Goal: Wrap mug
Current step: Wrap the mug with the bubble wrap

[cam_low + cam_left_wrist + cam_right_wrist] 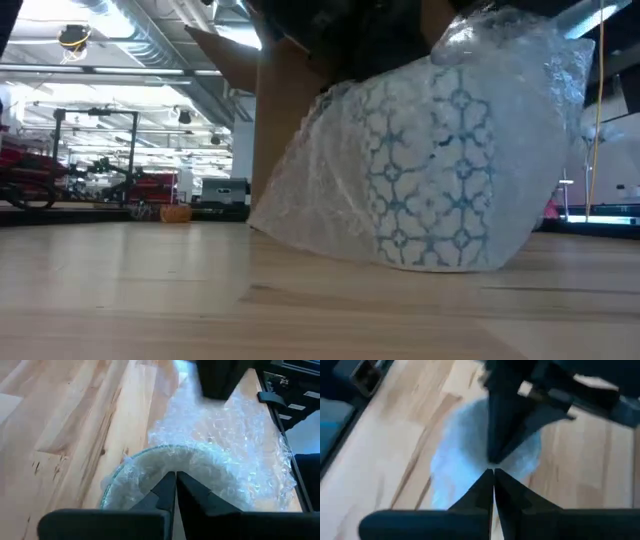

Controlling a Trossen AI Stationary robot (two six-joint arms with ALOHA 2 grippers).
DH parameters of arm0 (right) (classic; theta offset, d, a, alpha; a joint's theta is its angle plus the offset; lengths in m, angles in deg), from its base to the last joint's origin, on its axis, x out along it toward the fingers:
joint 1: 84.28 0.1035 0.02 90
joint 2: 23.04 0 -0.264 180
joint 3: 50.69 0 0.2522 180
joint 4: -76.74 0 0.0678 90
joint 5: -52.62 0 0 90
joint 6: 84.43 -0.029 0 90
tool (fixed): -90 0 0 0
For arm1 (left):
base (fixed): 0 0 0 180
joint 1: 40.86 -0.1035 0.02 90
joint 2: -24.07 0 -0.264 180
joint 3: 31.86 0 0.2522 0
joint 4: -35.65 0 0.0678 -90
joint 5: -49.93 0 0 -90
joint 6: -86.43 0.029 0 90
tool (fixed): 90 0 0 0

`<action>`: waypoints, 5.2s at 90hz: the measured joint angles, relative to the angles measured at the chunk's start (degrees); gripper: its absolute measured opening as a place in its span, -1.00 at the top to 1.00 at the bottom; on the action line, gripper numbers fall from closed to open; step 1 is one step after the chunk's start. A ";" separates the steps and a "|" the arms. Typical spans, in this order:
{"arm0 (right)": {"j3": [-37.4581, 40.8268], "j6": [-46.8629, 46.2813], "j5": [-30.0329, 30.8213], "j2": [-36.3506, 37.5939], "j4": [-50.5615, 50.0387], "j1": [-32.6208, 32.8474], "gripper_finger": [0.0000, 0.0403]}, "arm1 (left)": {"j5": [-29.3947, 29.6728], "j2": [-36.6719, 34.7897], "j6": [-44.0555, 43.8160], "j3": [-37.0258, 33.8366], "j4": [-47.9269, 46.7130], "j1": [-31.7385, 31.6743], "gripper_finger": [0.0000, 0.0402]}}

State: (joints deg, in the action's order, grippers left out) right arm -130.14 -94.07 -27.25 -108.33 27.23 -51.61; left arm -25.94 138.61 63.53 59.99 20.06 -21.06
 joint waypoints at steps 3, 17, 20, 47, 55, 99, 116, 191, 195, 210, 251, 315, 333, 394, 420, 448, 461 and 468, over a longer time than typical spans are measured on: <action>0.10 -1.50 -0.22 0.48 -0.55 0.91 1.00 | -0.02 0.00 0.01 -0.02 0.00 -0.06 1.00; 2.86 -5.46 2.06 -0.53 6.68 4.40 1.00 | 0.02 0.05 -0.47 -0.05 0.38 -0.06 1.00; 3.52 -5.39 2.40 -1.17 9.28 4.59 1.00 | 0.01 0.07 -0.45 -0.06 0.81 -0.06 1.00; 5.58 -1.92 5.27 -8.08 17.25 -2.67 1.00 | 0.20 0.08 0.93 -0.15 1.22 -0.11 1.00; 5.53 -1.89 5.10 -8.63 17.64 -3.18 1.00 | 0.25 -0.70 1.17 -0.21 0.31 0.04 1.00; 5.60 -0.17 5.17 -9.05 18.16 -3.50 1.00 | -2.70 -6.46 1.94 -0.13 -2.62 2.08 1.00; 5.64 -0.13 5.34 -9.06 18.30 -3.50 1.00 | -2.56 -2.26 0.47 -0.13 -2.80 0.99 1.00; 21.03 -16.95 15.03 5.25 7.16 7.54 1.00 | -2.33 -1.18 -1.11 -0.07 -1.76 0.33 1.00; 23.98 -16.85 16.73 4.89 14.06 7.33 1.00 | -2.36 -1.18 -1.14 -0.09 -1.75 0.31 1.00; 25.71 -9.98 21.40 4.91 28.93 6.31 1.00 | -2.33 -1.18 -1.85 -0.09 -1.77 0.27 1.00; 23.37 2.64 11.06 0.67 41.14 -0.20 1.00 | -2.57 -1.18 -2.64 -0.13 -2.11 0.00 1.00; 20.83 3.58 3.75 -3.90 42.23 -3.87 1.00 | -3.01 -2.48 -2.67 -0.22 -4.10 -1.36 1.00; 20.90 3.50 3.77 -3.92 42.21 -3.88 1.00 | -1.30 -6.05 -0.36 -0.23 -5.25 -2.22 1.00; 21.00 3.92 4.82 -3.99 42.32 -3.83 1.00 | -7.21 0.84 0.99 0.23 -5.29 -4.58 1.00; 18.52 4.09 4.33 -3.41 37.64 -3.84 0.91 | -7.36 -2.12 2.70 1.19 -6.57 -4.25 1.00; 6.72 8.84 2.06 -4.43 21.28 -3.77 0.16 | -4.95 -9.94 2.78 1.25 -11.94 -3.34 1.00; 3.05 11.37 2.26 -8.37 18.78 -3.83 -0.09 | -0.16 -12.03 2.63 1.32 -15.46 -2.43 1.00; 1.61 11.33 2.63 -11.52 17.20 -3.83 -0.15 | 0.28 -12.31 1.81 1.40 -17.40 -2.11 1.00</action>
State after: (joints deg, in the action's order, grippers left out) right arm -128.53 -82.74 -24.62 -119.85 44.43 -55.44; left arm -25.66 126.31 65.34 61.39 2.66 -23.17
